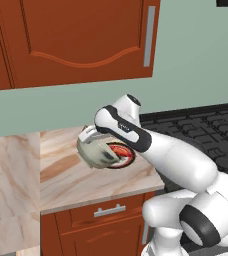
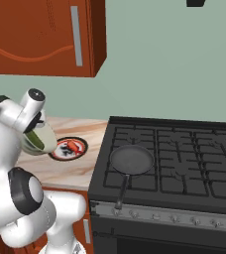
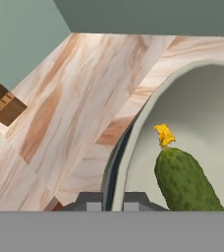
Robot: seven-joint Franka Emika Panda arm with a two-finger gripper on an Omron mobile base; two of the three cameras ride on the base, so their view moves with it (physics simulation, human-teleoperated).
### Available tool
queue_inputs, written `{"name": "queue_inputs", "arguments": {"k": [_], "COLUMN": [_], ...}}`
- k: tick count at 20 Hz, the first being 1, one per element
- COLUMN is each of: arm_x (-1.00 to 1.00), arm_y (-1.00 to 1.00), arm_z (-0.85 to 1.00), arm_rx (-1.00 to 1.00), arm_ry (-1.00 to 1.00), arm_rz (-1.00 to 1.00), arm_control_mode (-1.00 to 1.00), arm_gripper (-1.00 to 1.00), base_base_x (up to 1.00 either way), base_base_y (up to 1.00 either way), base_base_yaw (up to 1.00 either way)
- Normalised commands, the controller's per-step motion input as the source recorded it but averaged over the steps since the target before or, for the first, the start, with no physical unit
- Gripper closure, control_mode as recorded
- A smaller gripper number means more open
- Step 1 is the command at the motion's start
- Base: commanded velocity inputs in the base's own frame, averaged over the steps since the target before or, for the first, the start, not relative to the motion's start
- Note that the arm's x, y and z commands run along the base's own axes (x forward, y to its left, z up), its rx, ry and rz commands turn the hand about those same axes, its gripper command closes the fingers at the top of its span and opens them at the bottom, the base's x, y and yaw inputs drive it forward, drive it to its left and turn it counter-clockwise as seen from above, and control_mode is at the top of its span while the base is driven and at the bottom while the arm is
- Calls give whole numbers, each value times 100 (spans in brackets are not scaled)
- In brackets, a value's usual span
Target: Place the fish on the plate and place the cucumber on the same plate.
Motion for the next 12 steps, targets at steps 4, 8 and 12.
{"name": "queue_inputs", "arguments": {"k": [4, 8, 12], "arm_x": [10, 9, 6], "arm_y": [0, -4, -5], "arm_z": [0, -3, -7], "arm_rx": [8, 8, 5], "arm_ry": [0, 0, 0], "arm_rz": [1, 0, 0], "arm_control_mode": [-100, -100, -100], "arm_gripper": [100, 100, 100], "base_base_x": [0, 0, 0], "base_base_y": [0, 0, 0], "base_base_yaw": [0, 0, 0]}}
